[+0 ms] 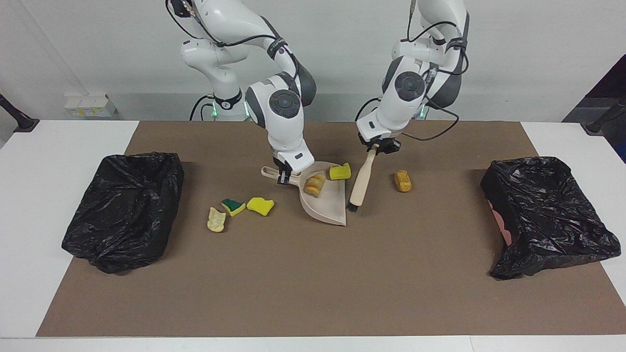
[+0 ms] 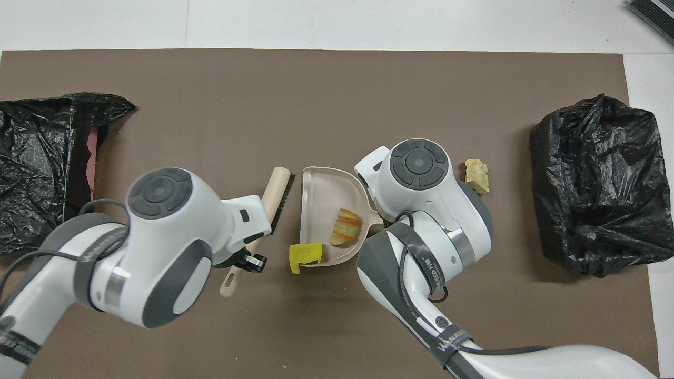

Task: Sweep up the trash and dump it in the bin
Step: 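Sweep the bread and sponge pieces into the dustpan with the left gripper's brush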

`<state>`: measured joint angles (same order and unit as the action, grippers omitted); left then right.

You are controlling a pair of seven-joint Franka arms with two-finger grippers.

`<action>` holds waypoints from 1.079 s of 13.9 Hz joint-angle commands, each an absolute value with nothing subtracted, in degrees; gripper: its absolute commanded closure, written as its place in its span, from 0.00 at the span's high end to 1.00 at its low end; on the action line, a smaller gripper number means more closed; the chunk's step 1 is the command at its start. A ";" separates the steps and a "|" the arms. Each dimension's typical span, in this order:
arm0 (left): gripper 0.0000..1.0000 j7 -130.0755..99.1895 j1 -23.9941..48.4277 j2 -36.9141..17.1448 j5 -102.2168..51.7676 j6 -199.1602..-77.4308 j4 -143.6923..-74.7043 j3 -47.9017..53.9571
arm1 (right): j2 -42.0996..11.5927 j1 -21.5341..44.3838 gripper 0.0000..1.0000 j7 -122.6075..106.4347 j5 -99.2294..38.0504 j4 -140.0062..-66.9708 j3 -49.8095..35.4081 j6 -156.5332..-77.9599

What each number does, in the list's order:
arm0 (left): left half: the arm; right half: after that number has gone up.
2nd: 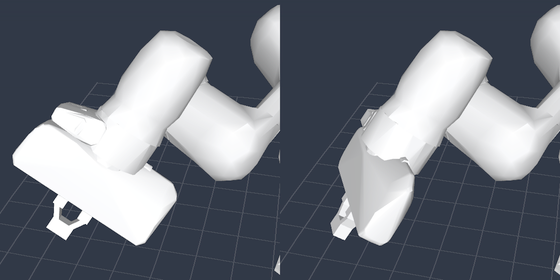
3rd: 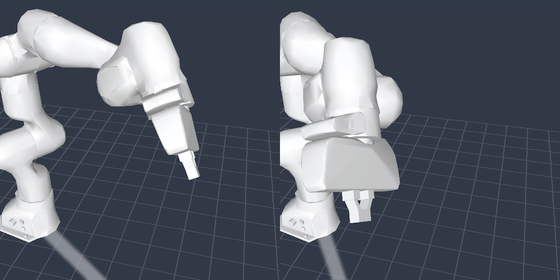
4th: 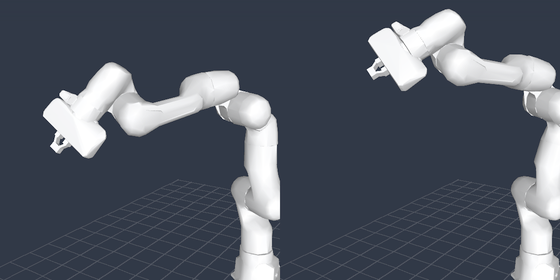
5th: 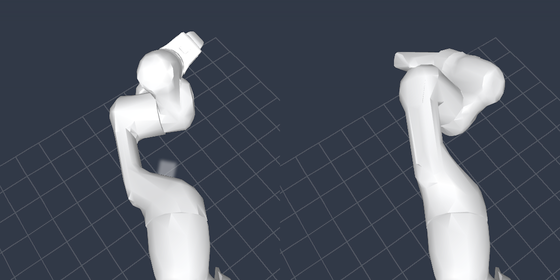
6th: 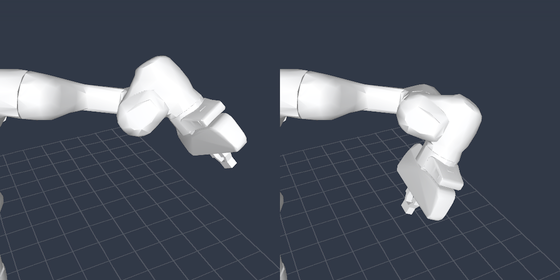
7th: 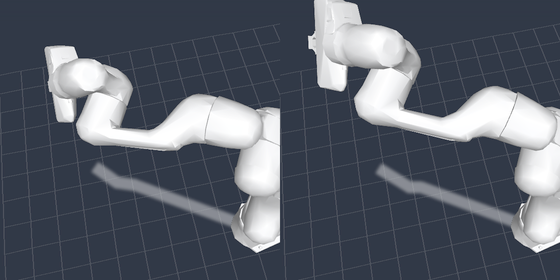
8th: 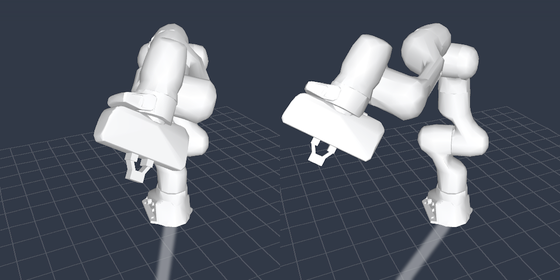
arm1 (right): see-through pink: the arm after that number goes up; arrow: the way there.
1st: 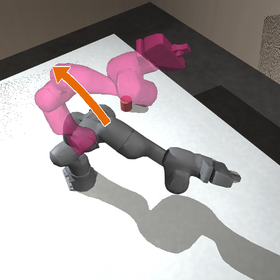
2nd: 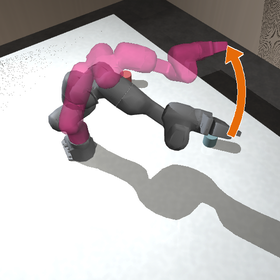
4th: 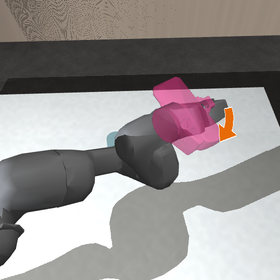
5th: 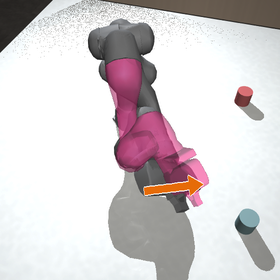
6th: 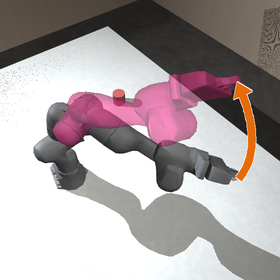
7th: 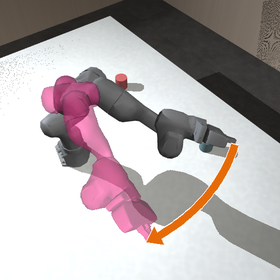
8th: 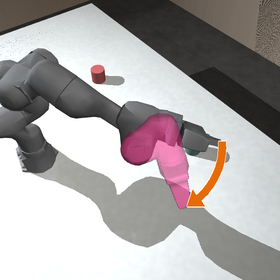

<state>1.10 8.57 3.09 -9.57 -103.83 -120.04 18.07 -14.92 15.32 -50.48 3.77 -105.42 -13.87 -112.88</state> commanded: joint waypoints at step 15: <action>0.00 -36.38 8.79 15.65 -0.44 -108.80 -141.68 12.39 | -15.20 16.69 0.00 -48.87 4.04 -107.05 -14.50 -117.68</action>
